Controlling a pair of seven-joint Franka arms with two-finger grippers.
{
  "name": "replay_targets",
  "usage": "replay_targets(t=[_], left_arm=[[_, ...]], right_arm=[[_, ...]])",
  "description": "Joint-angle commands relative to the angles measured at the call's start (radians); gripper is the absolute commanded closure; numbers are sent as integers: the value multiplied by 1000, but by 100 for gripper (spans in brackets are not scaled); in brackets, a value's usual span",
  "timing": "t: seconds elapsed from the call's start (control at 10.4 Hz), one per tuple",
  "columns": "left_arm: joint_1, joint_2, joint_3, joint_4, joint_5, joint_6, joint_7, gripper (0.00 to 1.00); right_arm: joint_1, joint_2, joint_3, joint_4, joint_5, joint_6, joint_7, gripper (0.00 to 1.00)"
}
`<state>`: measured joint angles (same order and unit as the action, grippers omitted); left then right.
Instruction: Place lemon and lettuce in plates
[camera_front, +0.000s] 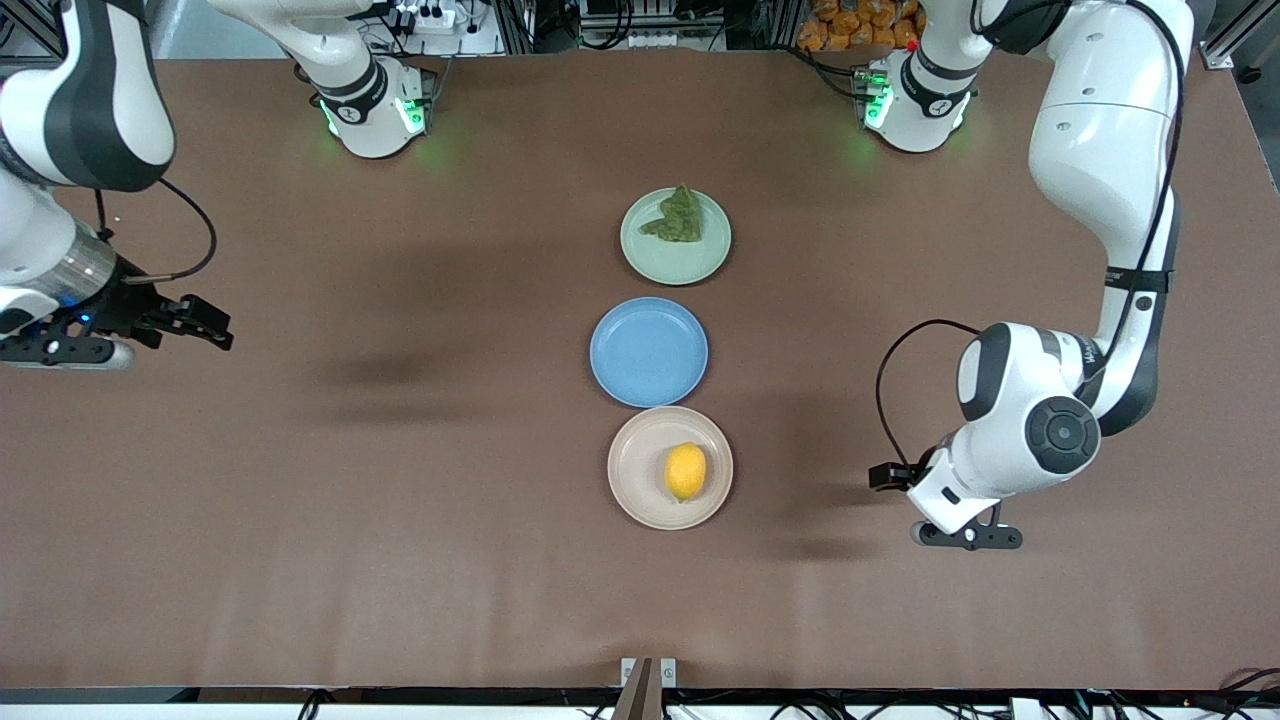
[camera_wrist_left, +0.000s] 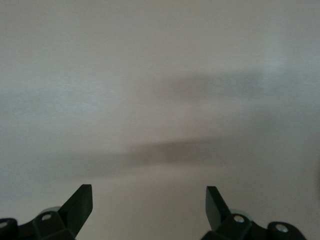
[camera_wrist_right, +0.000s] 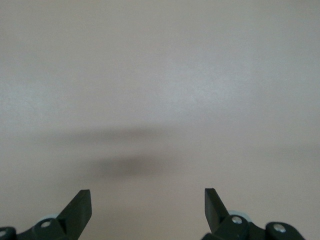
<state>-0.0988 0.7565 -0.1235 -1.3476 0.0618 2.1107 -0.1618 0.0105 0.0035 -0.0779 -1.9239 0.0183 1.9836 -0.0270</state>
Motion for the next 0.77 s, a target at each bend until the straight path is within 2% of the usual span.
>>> replay_targets(t=[0.0,0.29,0.68], left_arm=[[25,-31,-4,-31,44,-30,18,0],[51,-45,-4,-30,73,-63,19,0],[79,-106,-4,-30,76,-152,57,0]], right_arm=[[-18,-5,9,121,5,-145,-5,0],[-17,4,7,270,9,-305,-2,0],[-21,9,7,379,6,-403,1,0]])
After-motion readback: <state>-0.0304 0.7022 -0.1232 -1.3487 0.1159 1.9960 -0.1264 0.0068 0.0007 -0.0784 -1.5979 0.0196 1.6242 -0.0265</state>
